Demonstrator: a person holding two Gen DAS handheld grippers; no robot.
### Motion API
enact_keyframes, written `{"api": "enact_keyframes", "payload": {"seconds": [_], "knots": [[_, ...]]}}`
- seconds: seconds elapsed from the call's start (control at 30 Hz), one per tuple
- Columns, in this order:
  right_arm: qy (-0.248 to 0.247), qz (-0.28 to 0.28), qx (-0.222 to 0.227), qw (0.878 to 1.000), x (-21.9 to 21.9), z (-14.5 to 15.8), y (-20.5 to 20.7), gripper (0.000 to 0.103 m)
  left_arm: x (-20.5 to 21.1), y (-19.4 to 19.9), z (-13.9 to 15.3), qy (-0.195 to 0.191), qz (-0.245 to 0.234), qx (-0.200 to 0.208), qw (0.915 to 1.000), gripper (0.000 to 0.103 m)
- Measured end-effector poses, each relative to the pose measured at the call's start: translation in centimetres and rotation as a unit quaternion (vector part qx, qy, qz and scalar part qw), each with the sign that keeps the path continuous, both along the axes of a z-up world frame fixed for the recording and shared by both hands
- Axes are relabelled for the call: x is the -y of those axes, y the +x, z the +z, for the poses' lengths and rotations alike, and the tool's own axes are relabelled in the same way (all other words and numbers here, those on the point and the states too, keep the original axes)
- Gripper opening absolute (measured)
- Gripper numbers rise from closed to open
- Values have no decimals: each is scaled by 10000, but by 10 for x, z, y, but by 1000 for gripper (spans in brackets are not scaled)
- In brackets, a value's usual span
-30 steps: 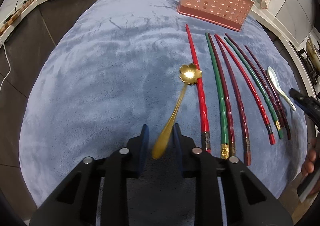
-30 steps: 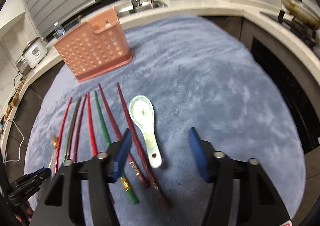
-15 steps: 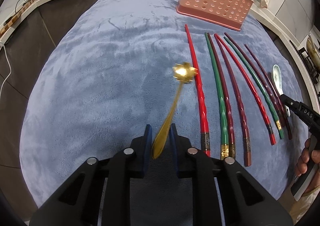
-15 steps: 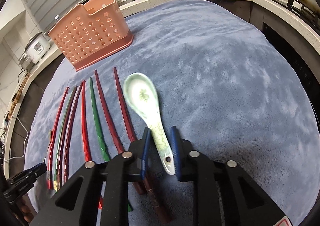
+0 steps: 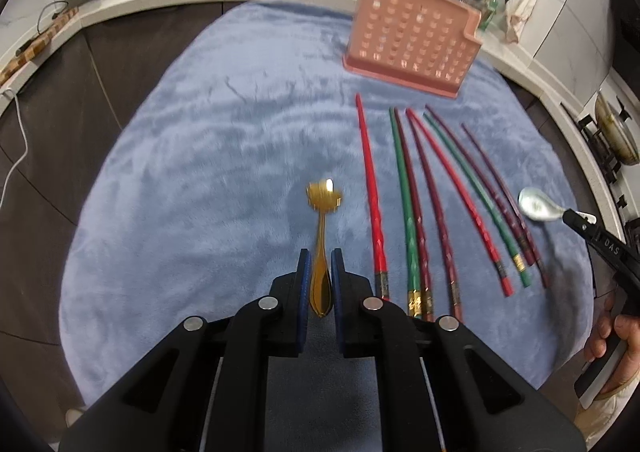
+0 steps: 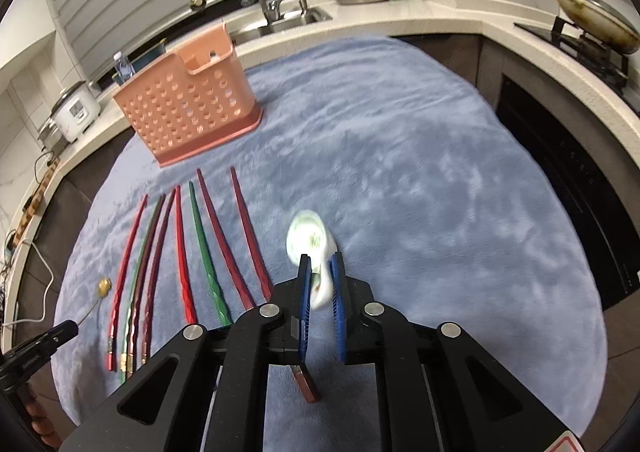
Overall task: Organize utensils
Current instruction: 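Grasp the gold spoon with the left tool while the right tool grasps the white ceramic spoon, then carry both spoons over the pink holder and open both tools to drop them in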
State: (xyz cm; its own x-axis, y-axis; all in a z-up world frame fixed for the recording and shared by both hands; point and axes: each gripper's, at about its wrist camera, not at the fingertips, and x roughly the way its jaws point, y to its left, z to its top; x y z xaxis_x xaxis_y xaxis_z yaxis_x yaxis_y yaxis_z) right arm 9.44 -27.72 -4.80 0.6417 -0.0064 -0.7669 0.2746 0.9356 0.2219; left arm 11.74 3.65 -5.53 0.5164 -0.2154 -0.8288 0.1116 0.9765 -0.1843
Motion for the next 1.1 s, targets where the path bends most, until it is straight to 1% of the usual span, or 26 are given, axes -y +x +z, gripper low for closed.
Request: {"api": "enact_keyframes", "payload": {"seconds": [0.2, 0.23, 0.27, 0.3, 0.47, 0.57, 0.63, 0.7, 0.77, 0.9, 1.0, 1.07, 1.1], "knots": [[-32, -36, 152, 9999, 1, 16, -9, 7, -10, 0, 21, -31, 128, 270, 9995, 8], [-44, -40, 178, 9998, 1, 18, -10, 7, -11, 0, 24, -11, 141, 315, 9994, 5], [-45, -47, 197, 9998, 0, 19, -12, 7, -12, 1, 26, -5, 149, 344, 9993, 1], [-30, -67, 227, 9997, 1, 21, -12, 7, -14, 1, 29, -46, 160, 361, 9992, 0], [-27, -124, 355, 9993, 3, 32, -12, 7, -20, 8, 44, -5, 229, 568, 9981, 0], [-38, -91, 464, 9989, 2, 42, -8, 7, -24, 18, 55, -19, 259, 651, 9975, 0], [52, -34, 592, 9982, 3, 53, -2, 7, -25, 24, 64, -26, 238, 702, 9972, 0], [166, 63, 739, 9971, 4, 65, 9, 7, -23, 34, 79, -33, 191, 840, 9963, 0], [111, 146, 957, 9952, 2, 83, 27, 7, -18, 45, 98, -8, 135, 1071, 9942, 0], [-26, 308, 1425, 9893, -6, 124, 74, 7, -4, 75, 151, -166, 46, 1647, 9862, 0], [-209, 387, 1583, 9864, -16, 144, 114, 7, 11, 101, 184, -252, -70, 1995, 9796, 0], [-180, 438, 1583, 9862, -20, 148, 139, 7, 21, 119, 196, -221, -105, 2112, 9771, 0], [-108, 459, 1566, 9865, -21, 149, 153, 7, 27, 131, 198, -213, -128, 2103, 9773, 0]]}}
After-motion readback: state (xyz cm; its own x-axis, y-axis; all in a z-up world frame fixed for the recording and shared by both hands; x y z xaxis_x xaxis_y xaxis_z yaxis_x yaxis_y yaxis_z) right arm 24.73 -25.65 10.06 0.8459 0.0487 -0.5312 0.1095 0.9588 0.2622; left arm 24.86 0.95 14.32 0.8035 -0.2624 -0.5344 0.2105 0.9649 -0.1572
